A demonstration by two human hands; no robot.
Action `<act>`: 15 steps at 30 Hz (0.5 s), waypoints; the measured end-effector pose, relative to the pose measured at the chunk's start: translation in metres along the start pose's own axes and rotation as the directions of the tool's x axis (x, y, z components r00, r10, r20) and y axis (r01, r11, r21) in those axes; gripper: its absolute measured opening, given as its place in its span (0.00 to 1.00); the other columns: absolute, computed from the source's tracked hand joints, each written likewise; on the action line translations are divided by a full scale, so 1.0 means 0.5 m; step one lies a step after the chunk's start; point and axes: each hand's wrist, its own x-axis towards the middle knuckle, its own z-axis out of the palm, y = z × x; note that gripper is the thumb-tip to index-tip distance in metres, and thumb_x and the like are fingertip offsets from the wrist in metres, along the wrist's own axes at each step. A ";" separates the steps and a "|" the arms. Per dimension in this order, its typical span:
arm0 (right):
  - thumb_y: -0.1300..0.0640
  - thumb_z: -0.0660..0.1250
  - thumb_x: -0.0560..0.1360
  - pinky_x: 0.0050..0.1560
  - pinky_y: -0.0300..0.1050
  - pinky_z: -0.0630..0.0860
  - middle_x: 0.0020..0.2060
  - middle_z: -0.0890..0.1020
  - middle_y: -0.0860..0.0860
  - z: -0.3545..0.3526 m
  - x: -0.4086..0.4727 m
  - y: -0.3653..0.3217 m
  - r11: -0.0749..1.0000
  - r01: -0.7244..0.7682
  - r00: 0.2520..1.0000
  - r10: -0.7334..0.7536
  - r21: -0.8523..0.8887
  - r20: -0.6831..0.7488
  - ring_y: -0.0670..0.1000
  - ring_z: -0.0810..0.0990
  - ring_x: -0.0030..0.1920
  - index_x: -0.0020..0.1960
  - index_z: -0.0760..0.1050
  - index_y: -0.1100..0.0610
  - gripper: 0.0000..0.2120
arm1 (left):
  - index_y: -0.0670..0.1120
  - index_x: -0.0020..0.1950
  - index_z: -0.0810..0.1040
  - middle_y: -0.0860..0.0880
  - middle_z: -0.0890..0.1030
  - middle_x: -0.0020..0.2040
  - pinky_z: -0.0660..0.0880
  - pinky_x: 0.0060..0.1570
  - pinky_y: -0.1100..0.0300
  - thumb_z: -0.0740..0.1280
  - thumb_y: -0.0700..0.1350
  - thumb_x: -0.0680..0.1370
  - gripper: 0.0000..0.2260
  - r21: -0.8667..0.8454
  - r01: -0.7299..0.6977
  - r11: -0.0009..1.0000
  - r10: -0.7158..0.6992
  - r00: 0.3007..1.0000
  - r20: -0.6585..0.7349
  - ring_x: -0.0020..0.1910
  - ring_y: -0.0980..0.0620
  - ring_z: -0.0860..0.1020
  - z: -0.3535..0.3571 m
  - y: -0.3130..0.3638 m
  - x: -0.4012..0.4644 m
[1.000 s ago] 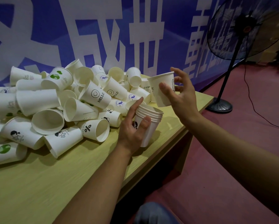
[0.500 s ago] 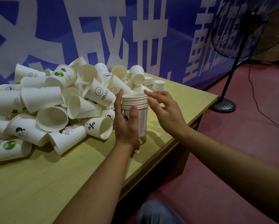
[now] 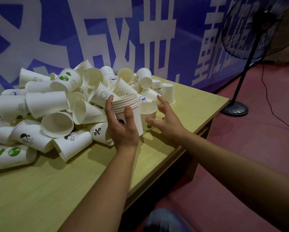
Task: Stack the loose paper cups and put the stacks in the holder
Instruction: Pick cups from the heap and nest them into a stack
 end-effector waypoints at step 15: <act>0.53 0.69 0.77 0.41 0.37 0.80 0.61 0.71 0.50 -0.076 0.016 -0.101 0.931 0.253 0.922 -0.150 0.264 -0.356 0.50 0.79 0.55 0.76 0.60 0.51 0.31 | 0.62 0.73 0.66 0.63 0.77 0.62 0.79 0.60 0.54 0.63 0.61 0.77 0.24 -0.024 0.009 1.000 0.000 0.940 0.341 0.60 0.63 0.79 0.008 0.005 -0.020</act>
